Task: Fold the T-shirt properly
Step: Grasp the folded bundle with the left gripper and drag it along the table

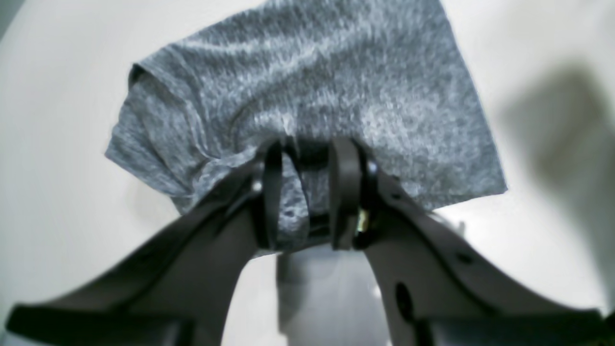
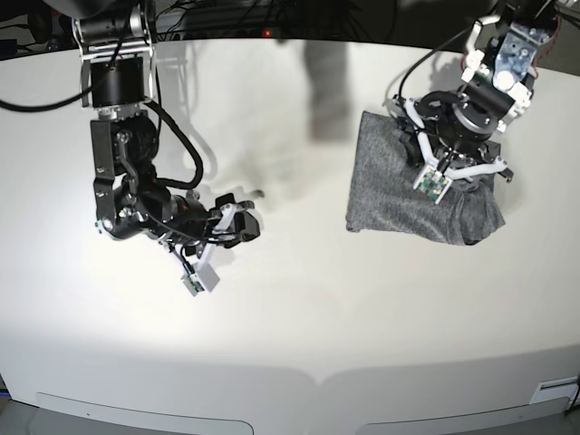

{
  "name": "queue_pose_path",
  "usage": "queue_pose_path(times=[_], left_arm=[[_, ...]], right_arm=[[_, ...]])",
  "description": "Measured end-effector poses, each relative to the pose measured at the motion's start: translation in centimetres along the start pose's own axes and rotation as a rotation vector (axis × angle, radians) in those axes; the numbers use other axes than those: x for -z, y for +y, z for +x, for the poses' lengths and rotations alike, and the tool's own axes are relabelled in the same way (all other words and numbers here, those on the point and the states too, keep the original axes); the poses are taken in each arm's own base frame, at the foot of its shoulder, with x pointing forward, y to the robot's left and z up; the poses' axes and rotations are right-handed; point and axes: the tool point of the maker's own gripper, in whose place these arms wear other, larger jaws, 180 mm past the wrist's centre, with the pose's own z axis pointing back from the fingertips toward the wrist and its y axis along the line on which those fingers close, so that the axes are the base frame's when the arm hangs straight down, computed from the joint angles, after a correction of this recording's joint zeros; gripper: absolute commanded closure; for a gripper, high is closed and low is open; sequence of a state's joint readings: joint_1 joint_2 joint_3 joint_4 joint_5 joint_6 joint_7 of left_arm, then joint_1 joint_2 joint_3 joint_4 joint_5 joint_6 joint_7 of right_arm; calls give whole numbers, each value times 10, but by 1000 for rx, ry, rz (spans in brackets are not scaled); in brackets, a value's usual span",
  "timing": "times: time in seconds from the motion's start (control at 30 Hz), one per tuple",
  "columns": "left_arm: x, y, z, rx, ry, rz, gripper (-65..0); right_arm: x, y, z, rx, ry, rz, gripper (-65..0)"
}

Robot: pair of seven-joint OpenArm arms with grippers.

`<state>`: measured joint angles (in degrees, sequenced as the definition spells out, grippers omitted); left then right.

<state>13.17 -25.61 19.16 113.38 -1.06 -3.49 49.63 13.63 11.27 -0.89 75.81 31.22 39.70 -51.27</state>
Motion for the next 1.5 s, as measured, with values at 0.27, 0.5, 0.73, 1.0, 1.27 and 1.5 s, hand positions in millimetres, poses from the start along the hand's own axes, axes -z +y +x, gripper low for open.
queue_pose_path(times=[0.27, 0.5, 0.73, 1.0, 1.27, 1.5], left_arm=[[34, 17, -57, -18, 242, 81, -161], [16, 45, -37, 19, 217, 186, -161], [9, 65, -23, 55, 132, 230, -161], [11, 59, -19, 41, 101, 203, -161], [29, 73, -69, 86, 241, 250, -161], [29, 111, -61, 101, 257, 378, -161]], right_arm=[[0, 0, -2, 0, 11, 0, -222], [0, 1, -1, 2, 7, 3, -222], [0, 1, -1, 2, 8, 3, -222], [0, 1, -2, 2, 9, 3, -222], [0, 1, -2, 2, 9, 3, -222], [0, 0, -2, 1, 10, 2, -222]])
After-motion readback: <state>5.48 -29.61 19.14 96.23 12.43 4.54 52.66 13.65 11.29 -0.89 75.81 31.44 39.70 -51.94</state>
